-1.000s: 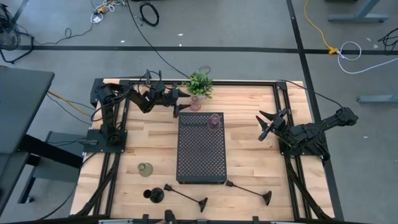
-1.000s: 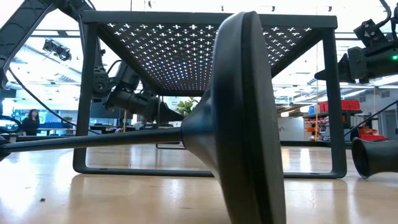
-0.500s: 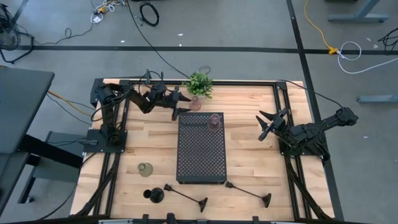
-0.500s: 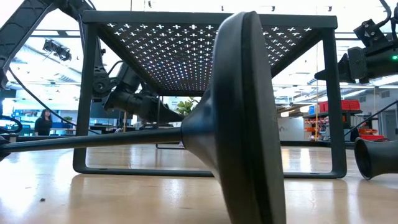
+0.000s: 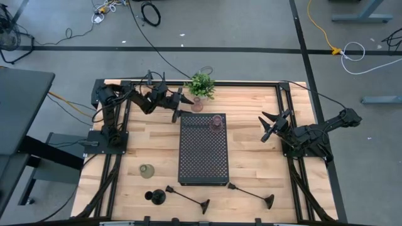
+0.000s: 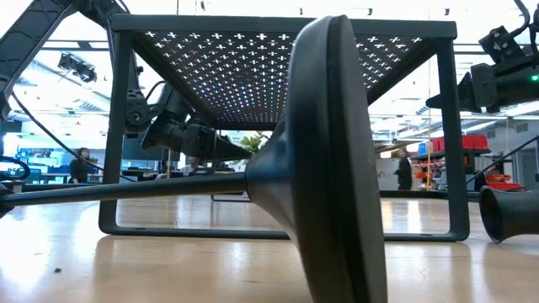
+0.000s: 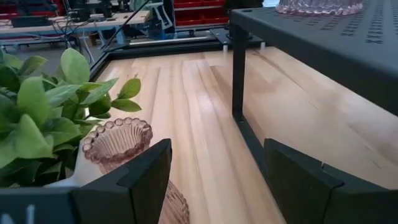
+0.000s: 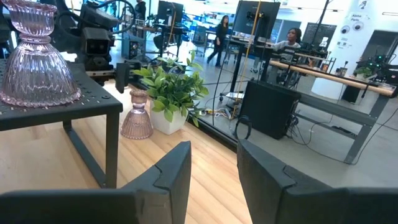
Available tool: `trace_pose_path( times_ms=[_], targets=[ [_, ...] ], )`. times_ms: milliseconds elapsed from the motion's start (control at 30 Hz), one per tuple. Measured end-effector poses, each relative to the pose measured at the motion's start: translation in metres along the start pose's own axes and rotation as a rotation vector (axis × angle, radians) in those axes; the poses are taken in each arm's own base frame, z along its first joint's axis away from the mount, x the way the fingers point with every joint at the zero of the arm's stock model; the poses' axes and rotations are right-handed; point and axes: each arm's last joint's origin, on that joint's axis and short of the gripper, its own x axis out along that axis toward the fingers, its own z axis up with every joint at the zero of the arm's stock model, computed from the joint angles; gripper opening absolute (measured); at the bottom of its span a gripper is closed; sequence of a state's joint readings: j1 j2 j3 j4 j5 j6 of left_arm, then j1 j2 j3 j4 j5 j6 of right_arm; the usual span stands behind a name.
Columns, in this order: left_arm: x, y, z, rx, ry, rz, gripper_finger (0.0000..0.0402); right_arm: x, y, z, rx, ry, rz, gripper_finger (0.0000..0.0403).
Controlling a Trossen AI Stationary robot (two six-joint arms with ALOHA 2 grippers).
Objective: Pick & Place candle stick holders
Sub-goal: Align the purple glass candle holder with the other purple glass candle holder on the shelf
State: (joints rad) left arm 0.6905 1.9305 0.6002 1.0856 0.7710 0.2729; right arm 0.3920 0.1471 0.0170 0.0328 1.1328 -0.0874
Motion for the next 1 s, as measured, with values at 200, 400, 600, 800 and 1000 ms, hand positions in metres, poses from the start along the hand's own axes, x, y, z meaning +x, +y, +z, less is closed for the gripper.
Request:
trace_pose_path(
  times_ms=[200,400,600,800,1000],
  targets=[
    [0.008,0.003,0.007,0.018,-0.015,-0.008,0.0256,0.0,0.0,0.0,0.0,0.0,0.0,0.013],
    [0.012,0.005,0.005,0.004,0.032,-0.018,0.0256,0.0,0.0,0.0,0.0,0.0,0.0,0.013],
    [0.013,0.004,0.003,0.015,0.054,-0.029,0.0254,0.0,0.0,0.0,0.0,0.0,0.0,0.013],
    [0.013,0.004,0.004,0.023,0.045,-0.026,0.0223,0.0,0.0,0.0,0.0,0.0,0.0,0.013],
    [0.013,0.004,0.004,0.032,0.045,-0.025,0.0167,0.0,0.0,0.0,0.0,0.0,0.0,0.013]
  ],
)
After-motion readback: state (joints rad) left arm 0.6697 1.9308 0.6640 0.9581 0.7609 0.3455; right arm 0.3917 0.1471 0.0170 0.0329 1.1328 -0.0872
